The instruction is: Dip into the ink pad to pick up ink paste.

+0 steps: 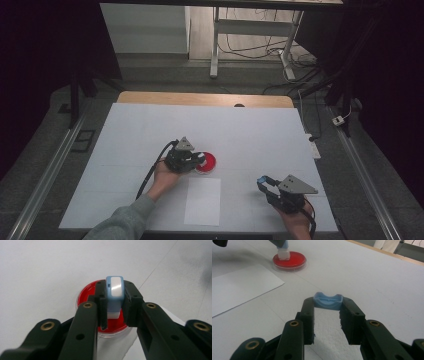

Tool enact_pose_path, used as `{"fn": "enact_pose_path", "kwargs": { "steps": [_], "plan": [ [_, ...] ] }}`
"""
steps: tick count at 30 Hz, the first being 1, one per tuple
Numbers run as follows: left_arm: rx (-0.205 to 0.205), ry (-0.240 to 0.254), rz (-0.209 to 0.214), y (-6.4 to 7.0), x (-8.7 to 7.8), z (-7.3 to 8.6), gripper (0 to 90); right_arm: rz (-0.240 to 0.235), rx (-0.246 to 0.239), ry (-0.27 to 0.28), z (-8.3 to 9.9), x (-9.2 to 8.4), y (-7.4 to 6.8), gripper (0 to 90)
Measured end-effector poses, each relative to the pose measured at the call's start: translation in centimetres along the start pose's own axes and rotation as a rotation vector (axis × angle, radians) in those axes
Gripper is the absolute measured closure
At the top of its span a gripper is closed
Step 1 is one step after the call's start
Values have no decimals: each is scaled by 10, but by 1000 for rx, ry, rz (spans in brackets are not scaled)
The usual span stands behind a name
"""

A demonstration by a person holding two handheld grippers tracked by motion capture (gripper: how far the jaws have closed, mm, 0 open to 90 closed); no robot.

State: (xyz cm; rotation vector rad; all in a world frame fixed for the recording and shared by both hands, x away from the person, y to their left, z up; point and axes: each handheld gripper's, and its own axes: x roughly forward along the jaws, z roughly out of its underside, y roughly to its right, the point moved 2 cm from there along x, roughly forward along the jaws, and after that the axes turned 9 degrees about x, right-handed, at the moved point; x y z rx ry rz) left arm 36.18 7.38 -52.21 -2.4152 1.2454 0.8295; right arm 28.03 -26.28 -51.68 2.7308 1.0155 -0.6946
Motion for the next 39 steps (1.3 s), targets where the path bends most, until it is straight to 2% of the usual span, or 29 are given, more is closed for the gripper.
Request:
{"fn": "enact_pose_path", "kwargs": {
  "steps": [6, 10, 21, 32, 39],
  "plan": [
    [-13, 61, -13, -3, -10, -4, 759, 1, 0, 2, 0, 0, 1, 649],
    [-23, 75, -17, -5, -14, -5, 759, -2, 0, 1, 0, 0, 0, 649],
    [-28, 50, -6, -8, -5, -3, 758, -1, 0, 2, 0, 0, 0, 649],
    [-5, 9, -5, -6, 5, -3, 759, -1, 1, 2, 0, 0, 1, 649],
    [1, 6, -11, -4, 7, -3, 759, -1, 2, 2, 0, 0, 1, 648]
  ]
}}
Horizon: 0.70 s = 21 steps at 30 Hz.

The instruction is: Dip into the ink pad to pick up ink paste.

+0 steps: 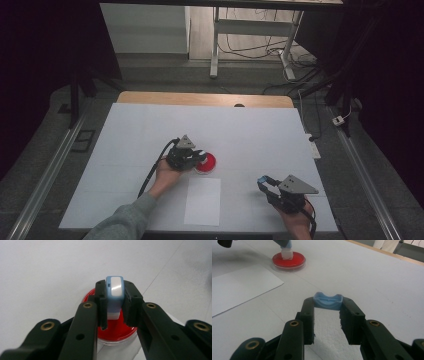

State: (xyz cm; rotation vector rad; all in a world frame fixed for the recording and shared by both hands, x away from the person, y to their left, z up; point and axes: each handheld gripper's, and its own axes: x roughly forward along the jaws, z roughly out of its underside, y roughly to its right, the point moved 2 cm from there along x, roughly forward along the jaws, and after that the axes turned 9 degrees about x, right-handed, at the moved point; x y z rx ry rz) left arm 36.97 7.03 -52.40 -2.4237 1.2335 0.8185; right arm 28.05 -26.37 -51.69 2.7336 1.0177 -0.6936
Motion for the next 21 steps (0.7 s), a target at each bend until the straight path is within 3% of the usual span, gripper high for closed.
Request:
{"fn": "enact_pose_path", "kwargs": {
  "steps": [21],
  "plan": [
    [20, -27, -14, 4, 3, 1, 761, -1, -3, 3, -1, 0, -1, 649]
  ]
}}
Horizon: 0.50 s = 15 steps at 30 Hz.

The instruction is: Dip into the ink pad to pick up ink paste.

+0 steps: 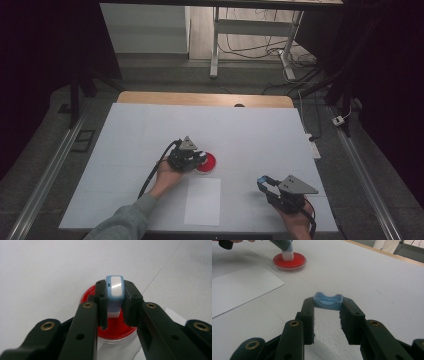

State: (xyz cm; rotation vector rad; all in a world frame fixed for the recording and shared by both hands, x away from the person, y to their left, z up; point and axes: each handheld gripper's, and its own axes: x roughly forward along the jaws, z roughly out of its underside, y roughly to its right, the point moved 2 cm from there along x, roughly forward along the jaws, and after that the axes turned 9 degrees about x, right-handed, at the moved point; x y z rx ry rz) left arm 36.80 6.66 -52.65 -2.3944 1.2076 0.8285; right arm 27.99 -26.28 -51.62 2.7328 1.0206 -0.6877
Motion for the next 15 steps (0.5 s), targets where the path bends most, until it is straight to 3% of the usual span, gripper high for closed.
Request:
{"fn": "enact_pose_path", "kwargs": {
  "steps": [5, 15],
  "plan": [
    [3, 3, -2, 0, 0, 0, 760, -1, 3, 1, 0, 0, 0, 649],
    [4, 58, -9, 1, -8, -4, 759, 8, 2, 2, 0, -1, 1, 649]
  ]
}}
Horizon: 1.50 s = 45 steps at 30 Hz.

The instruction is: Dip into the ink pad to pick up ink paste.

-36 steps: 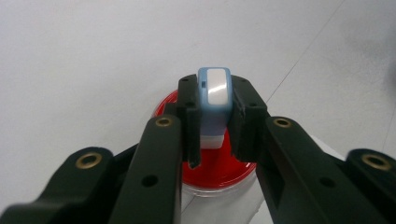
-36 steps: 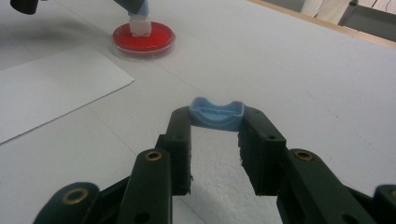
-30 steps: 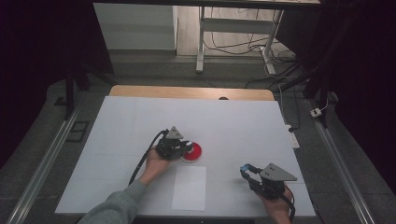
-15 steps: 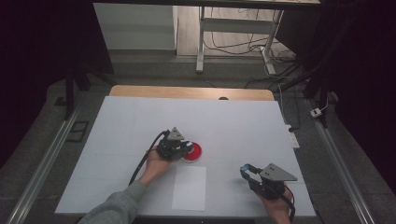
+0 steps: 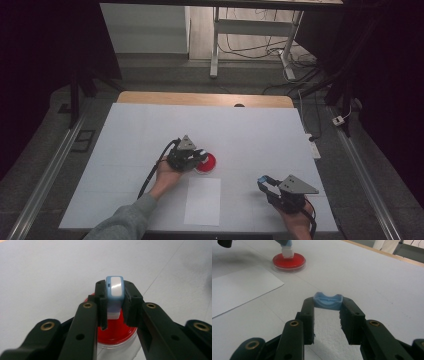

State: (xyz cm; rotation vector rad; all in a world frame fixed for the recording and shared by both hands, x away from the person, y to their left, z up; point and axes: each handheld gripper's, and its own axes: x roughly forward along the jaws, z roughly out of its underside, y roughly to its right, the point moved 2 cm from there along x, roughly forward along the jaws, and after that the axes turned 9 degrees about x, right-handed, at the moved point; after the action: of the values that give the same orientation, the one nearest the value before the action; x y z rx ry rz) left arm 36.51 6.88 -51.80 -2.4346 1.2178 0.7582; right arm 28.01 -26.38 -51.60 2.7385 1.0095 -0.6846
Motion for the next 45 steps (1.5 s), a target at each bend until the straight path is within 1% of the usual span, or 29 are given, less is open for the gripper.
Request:
{"fn": "enact_pose_path", "kwargs": {
  "steps": [5, 7, 10, 24, 31, 37, 45],
  "plan": [
    [-25, 24, 6, -5, -7, -1, 759, -6, 0, 1, 0, 0, 0, 649],
    [-37, 37, 4, -7, -10, -1, 759, -1, 0, 0, 0, 0, 0, 648],
    [-57, 52, 14, -10, -14, 0, 759, -1, -1, 2, 0, 0, 0, 649],
    [-65, 75, 36, -13, -25, -1, 759, -6, 1, 3, 0, -1, 1, 649],
    [-67, 81, 50, -13, -32, -2, 759, -5, 1, 2, 0, -1, 1, 648],
    [-70, 84, 58, -15, -42, 0, 758, -1, 1, 4, 0, -1, 2, 649],
    [-78, 95, 85, -15, -50, 0, 758, -3, 1, 6, 0, -1, 2, 649]
  ]
}}
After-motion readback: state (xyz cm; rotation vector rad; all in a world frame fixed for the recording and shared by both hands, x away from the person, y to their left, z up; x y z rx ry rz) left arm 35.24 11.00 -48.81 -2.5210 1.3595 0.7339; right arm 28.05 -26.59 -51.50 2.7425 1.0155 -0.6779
